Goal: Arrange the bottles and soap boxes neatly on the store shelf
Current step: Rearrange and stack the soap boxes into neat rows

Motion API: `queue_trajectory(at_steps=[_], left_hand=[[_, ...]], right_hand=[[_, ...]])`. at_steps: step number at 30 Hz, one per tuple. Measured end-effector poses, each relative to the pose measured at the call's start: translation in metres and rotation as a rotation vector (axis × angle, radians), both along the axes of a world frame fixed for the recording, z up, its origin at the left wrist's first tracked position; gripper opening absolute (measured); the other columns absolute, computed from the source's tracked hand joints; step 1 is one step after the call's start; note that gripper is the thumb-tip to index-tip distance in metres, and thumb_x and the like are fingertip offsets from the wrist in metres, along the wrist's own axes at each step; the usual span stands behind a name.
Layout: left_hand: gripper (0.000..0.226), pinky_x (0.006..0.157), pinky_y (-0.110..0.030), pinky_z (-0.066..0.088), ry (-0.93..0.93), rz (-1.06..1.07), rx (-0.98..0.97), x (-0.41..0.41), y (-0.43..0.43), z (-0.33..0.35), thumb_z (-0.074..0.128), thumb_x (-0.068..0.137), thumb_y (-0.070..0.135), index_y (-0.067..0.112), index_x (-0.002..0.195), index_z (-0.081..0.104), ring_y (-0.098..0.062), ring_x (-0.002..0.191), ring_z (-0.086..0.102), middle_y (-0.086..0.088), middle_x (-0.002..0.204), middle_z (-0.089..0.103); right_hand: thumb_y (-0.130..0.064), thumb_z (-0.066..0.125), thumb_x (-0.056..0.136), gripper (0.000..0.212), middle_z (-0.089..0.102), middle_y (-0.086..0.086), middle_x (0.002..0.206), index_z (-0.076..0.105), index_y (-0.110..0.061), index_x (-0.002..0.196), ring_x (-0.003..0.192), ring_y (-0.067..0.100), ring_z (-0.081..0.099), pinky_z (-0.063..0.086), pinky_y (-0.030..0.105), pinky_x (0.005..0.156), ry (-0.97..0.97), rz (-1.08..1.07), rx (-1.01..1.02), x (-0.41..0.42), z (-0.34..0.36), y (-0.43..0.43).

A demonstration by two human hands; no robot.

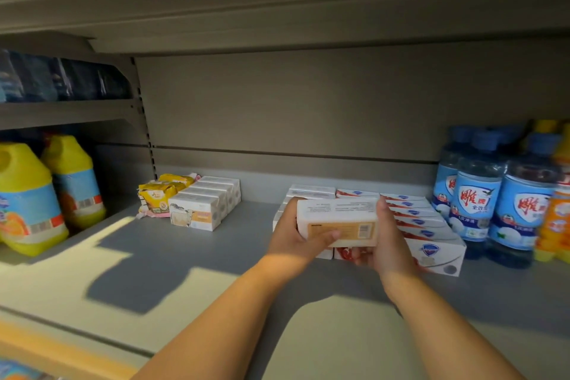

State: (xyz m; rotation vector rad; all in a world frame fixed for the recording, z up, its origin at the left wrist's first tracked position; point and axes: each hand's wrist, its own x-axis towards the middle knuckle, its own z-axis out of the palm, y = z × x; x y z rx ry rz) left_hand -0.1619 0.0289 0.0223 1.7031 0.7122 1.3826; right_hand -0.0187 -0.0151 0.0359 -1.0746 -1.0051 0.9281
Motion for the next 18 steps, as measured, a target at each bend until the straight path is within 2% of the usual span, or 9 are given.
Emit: queue_trajectory(at_steps=[2,4,6,8,10,12,14,15,18], left_hand=[[0.047,0.084,-0.028,0.054,-0.068,0.003,-0.132,0.003,-0.001,0.003,0.081,0.064,0.026,0.029,0.103,0.054,-0.013,0.097,0.066,0.011,0.098,0.069],[0.051,0.075,-0.038,0.057,-0.173,-0.064,-0.348,0.004,0.000,0.007,0.077,0.063,0.029,0.020,0.109,0.057,-0.024,0.091,0.068,-0.002,0.097,0.071],[0.050,0.054,-0.033,0.055,-0.228,-0.170,-0.561,0.001,0.000,0.013,0.073,0.072,0.029,0.013,0.115,0.055,-0.026,0.071,0.068,-0.008,0.090,0.069],[0.037,0.051,-0.030,0.054,-0.219,-0.250,-0.738,-0.002,0.001,0.015,0.062,0.083,0.032,0.012,0.113,0.058,-0.024,0.064,0.065,-0.009,0.089,0.069],[0.036,0.051,-0.029,0.054,-0.272,-0.333,-0.864,-0.005,0.002,0.015,0.057,0.086,0.031,0.008,0.114,0.062,-0.024,0.068,0.066,-0.011,0.094,0.069],[0.034,0.051,-0.031,0.055,-0.324,-0.369,-0.872,-0.007,0.003,0.015,0.052,0.091,0.030,0.009,0.117,0.061,-0.025,0.071,0.069,-0.012,0.096,0.071],[0.032,0.056,-0.034,0.058,-0.290,-0.346,-0.768,-0.005,0.004,0.016,0.052,0.091,0.034,0.015,0.116,0.059,-0.024,0.076,0.071,-0.010,0.097,0.072],[0.038,0.062,-0.036,0.059,-0.246,-0.326,-0.685,-0.004,0.004,0.016,0.055,0.087,0.040,0.018,0.119,0.056,-0.024,0.084,0.071,-0.010,0.103,0.071],[0.081,0.097,-0.042,0.049,-0.013,-0.231,-0.490,-0.003,0.003,0.015,0.073,0.064,0.058,0.038,0.135,0.039,-0.025,0.118,0.057,-0.005,0.136,0.051]], right_hand=[[-0.063,0.050,0.081,0.037,0.069,-0.001,0.078,0.068,-0.031,0.084,0.060,0.004,0.063,0.051,0.025,0.049,-0.122,-0.063,0.057,-0.002,-0.002,0.000],[-0.046,0.064,0.082,0.021,0.064,-0.009,0.092,0.058,-0.034,0.098,0.065,-0.004,0.062,0.049,0.015,0.051,-0.248,-0.118,0.124,-0.004,-0.004,-0.002],[-0.030,0.072,0.078,0.046,0.055,-0.024,0.108,0.046,-0.045,0.113,0.084,-0.012,0.059,0.050,0.011,0.064,-0.329,-0.083,0.196,-0.004,-0.006,-0.004],[-0.020,0.081,0.068,0.082,0.043,-0.029,0.121,0.031,-0.053,0.123,0.100,-0.022,0.047,0.046,0.004,0.076,-0.384,-0.043,0.233,-0.004,-0.008,-0.007],[-0.016,0.085,0.062,0.095,0.039,-0.024,0.126,0.027,-0.051,0.128,0.103,-0.027,0.039,0.037,-0.005,0.075,-0.479,-0.006,0.243,-0.002,-0.008,-0.008],[-0.015,0.084,0.065,0.090,0.040,-0.015,0.129,0.031,-0.047,0.130,0.104,-0.027,0.038,0.036,-0.005,0.078,-0.539,0.011,0.247,0.000,-0.007,-0.008],[-0.016,0.082,0.068,0.082,0.045,-0.010,0.130,0.036,-0.042,0.131,0.109,-0.013,0.046,0.045,0.007,0.086,-0.470,-0.022,0.232,0.002,-0.007,-0.007],[-0.018,0.081,0.069,0.078,0.049,-0.012,0.126,0.039,-0.043,0.129,0.107,-0.009,0.051,0.048,0.012,0.085,-0.412,-0.045,0.219,0.003,-0.007,-0.006],[-0.026,0.080,0.067,0.064,0.052,-0.034,0.102,0.046,-0.051,0.116,0.089,-0.018,0.055,0.048,0.007,0.072,-0.253,-0.095,0.179,0.005,-0.004,-0.006]])
